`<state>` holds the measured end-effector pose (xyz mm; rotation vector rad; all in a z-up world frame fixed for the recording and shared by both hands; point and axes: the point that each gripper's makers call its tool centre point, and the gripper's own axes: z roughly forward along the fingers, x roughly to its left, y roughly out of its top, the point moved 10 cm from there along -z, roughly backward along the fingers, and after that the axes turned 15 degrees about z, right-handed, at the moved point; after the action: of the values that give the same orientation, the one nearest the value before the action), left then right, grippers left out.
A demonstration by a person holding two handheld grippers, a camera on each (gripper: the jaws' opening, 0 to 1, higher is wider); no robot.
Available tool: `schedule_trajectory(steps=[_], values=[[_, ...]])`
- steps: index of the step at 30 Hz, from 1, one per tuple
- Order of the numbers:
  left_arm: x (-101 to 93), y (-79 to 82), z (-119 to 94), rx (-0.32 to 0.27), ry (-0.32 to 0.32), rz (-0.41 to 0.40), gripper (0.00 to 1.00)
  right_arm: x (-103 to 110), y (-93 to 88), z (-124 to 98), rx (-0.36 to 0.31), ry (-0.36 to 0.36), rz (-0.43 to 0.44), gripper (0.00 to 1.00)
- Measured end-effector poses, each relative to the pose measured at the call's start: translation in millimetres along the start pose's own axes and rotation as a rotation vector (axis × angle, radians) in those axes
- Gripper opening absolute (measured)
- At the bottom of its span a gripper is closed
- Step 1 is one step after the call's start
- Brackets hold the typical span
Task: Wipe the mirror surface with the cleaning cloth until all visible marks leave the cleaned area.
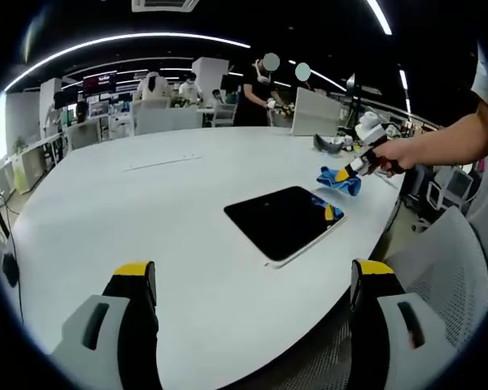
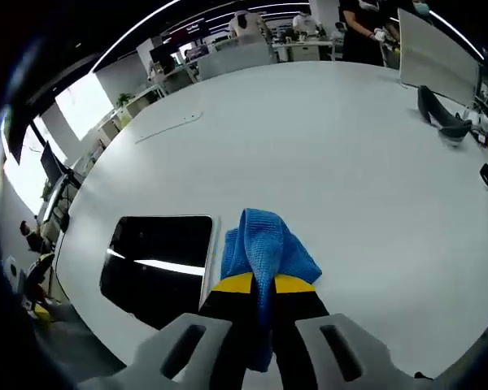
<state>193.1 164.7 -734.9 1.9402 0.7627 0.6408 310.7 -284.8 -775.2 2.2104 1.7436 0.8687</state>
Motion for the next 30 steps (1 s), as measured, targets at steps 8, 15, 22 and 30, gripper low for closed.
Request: schedule_trajectory(steps=[8, 15, 22, 30], values=[[1.6, 0.6, -0.6, -0.011, 0.012, -0.003, 0.99, -4.3, -12.4, 9.0, 0.007, -0.029, -0.031, 0.02], [1.1, 0.5, -1.0, -0.011, 0.018, 0.002, 0.99, -9.8, -7.6, 13.7, 0.026, 0.004, -0.020, 0.02], [1.6, 1.4, -1.6, -0.017, 0.025, -0.007, 0.99, -4.7, -7.1, 12.0, 0.041, 0.046, -0.124, 0.10], [2.6, 2.2, -4.0, -0.004, 0.022, -0.056, 0.99, -3.9, 26.8, -35.6, -0.089, 0.228, -0.352, 0.48]])
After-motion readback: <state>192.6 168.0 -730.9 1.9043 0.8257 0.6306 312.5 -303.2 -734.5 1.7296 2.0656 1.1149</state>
